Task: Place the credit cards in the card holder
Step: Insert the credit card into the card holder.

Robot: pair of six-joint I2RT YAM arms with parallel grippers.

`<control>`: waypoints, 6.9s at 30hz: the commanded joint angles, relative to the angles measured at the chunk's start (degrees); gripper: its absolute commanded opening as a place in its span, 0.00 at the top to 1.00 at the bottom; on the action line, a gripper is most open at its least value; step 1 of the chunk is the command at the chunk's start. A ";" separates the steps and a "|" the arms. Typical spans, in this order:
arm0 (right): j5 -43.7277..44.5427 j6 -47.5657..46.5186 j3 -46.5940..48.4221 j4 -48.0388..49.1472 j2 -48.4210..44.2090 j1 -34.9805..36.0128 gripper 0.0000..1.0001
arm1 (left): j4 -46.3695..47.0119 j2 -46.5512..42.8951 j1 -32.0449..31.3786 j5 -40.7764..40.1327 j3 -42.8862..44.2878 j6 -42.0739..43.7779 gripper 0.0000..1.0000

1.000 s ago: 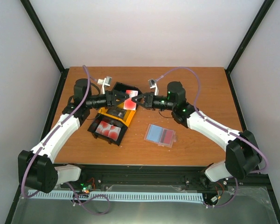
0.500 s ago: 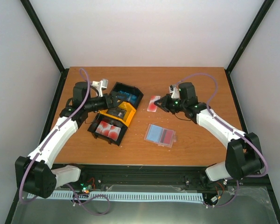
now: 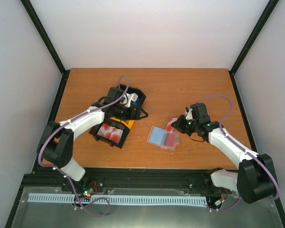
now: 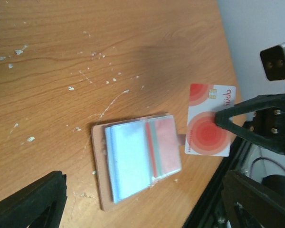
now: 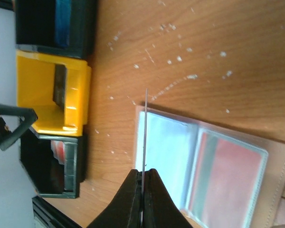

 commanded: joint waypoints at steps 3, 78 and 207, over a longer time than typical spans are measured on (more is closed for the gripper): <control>-8.11 -2.71 -4.71 8.42 3.78 -0.20 0.97 | -5.24 7.38 -5.62 -5.56 4.71 10.16 0.17; -14.63 7.78 -20.30 47.69 22.65 2.15 0.97 | -13.86 24.11 -13.40 -19.66 10.60 10.69 0.74; 5.64 -2.95 4.07 6.00 23.06 15.91 0.60 | -10.74 19.67 -13.40 -18.73 7.53 3.70 0.78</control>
